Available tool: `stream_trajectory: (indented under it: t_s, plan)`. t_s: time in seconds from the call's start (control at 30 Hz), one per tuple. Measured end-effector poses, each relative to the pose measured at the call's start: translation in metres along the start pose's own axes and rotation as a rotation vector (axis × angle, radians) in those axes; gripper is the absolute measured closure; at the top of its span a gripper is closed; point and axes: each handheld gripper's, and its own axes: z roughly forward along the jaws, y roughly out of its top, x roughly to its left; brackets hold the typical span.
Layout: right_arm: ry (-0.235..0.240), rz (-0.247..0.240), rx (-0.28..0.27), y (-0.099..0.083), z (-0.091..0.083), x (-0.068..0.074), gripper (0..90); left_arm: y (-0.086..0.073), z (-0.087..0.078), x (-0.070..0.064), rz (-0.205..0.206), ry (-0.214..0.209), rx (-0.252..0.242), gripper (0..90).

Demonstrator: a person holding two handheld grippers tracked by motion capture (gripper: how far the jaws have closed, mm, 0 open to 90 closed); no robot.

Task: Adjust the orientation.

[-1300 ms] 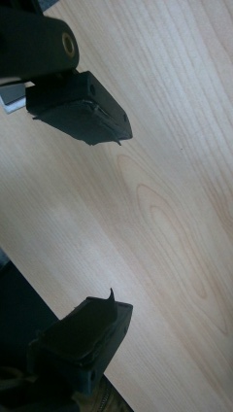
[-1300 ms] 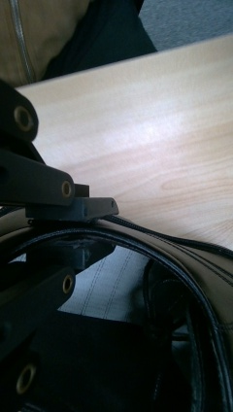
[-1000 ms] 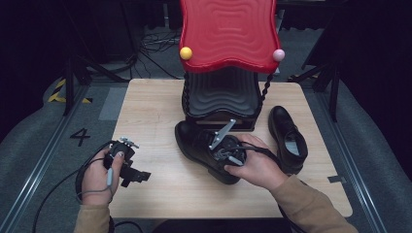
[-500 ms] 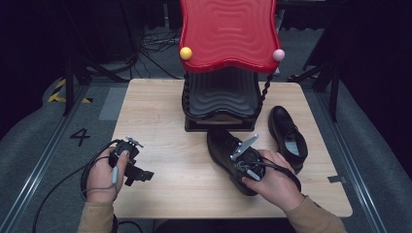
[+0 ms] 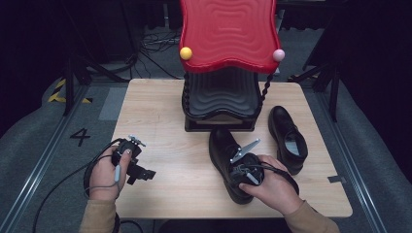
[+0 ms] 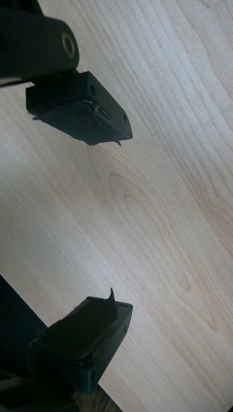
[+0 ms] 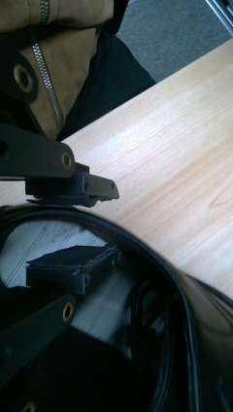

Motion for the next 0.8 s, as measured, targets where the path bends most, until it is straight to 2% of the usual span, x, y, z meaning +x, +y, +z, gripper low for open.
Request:
stream_trajectory:
  t_s: [0.2,0.33,0.47,0.5,0.53,0.63,0.7,0.8]
  plan:
    - [0.007,-0.006,-0.036,-0.002,-0.009,0.002,61.4,0.003,0.001,-0.002,0.013,0.005,0.002,18.0]
    - [-0.014,-0.017,-0.095,-0.006,-0.025,-0.002,60.5,0.003,0.002,-0.003,0.012,0.001,0.002,18.0]
    - [-0.053,0.018,-0.179,-0.012,-0.048,-0.018,60.9,0.003,0.002,-0.004,0.013,0.002,0.005,18.0]
    - [-0.053,0.018,-0.179,-0.012,-0.048,-0.018,60.9,0.003,0.002,-0.004,0.013,0.002,0.005,17.9]
    - [-0.069,0.043,-0.216,-0.016,-0.055,-0.025,60.9,0.004,0.002,-0.004,0.016,0.007,0.002,17.9]
    - [-0.135,0.094,-0.276,-0.027,-0.071,-0.046,59.4,0.004,0.002,-0.006,0.019,0.000,0.005,18.0]
    - [-0.167,0.110,-0.290,-0.032,-0.076,-0.053,58.3,0.004,0.001,-0.006,0.019,0.009,0.004,18.0]
    - [-0.183,0.154,-0.291,-0.039,-0.080,-0.064,58.2,0.005,0.002,-0.007,0.022,-0.001,0.010,17.9]
